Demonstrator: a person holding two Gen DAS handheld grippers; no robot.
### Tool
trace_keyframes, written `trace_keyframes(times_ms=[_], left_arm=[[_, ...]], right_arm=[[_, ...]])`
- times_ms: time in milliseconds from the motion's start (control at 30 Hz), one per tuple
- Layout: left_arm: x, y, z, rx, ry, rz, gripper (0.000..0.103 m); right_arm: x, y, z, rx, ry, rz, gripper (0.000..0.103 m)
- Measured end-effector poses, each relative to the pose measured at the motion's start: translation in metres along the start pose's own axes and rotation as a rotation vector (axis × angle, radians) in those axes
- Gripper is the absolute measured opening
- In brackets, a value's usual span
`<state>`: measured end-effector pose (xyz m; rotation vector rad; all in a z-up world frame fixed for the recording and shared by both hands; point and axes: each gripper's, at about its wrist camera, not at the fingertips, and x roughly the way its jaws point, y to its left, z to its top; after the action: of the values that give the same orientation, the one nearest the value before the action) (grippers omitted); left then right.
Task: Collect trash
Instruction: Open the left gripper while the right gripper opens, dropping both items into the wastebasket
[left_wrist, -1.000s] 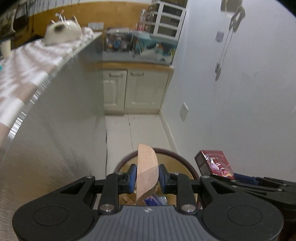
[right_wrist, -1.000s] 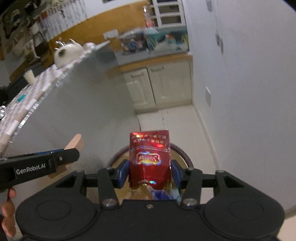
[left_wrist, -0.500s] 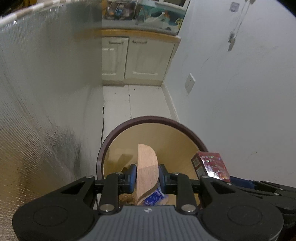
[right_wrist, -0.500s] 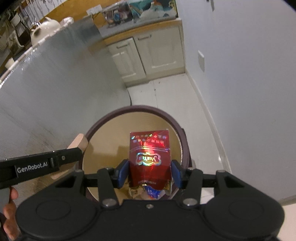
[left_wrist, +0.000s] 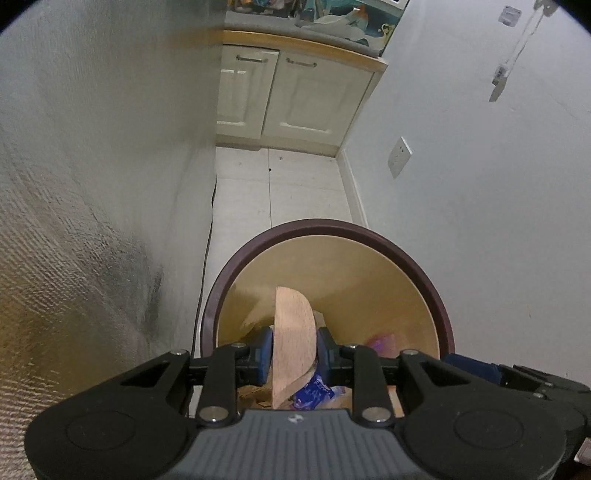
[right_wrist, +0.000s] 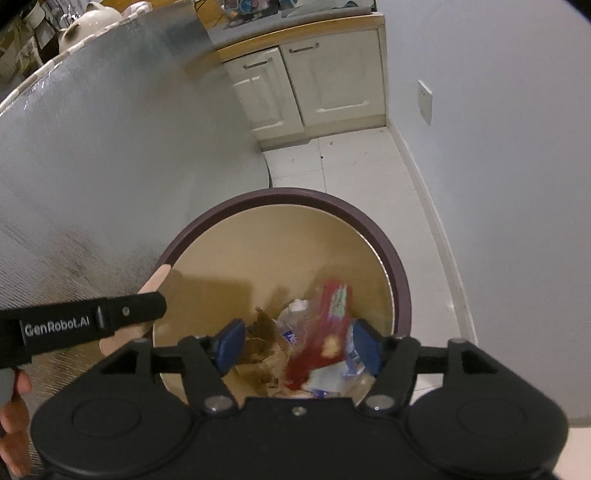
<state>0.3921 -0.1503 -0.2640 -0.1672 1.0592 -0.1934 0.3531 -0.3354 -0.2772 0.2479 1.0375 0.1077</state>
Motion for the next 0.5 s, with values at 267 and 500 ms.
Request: trace_keyframes(times_ms=[267, 500], left_arm=[[0.018, 0.002, -0.003, -0.026, 0.035, 0.002, 0.035], [0.024, 0.001, -0.009, 0.011, 0.099, 0.018, 0.059]], right_arm=[[0.006, -0.006, -0.005, 0.000, 0.038, -0.015, 0.066], [0.005, -0.001, -0.009, -0.031, 0.059, -0.015, 0.066]])
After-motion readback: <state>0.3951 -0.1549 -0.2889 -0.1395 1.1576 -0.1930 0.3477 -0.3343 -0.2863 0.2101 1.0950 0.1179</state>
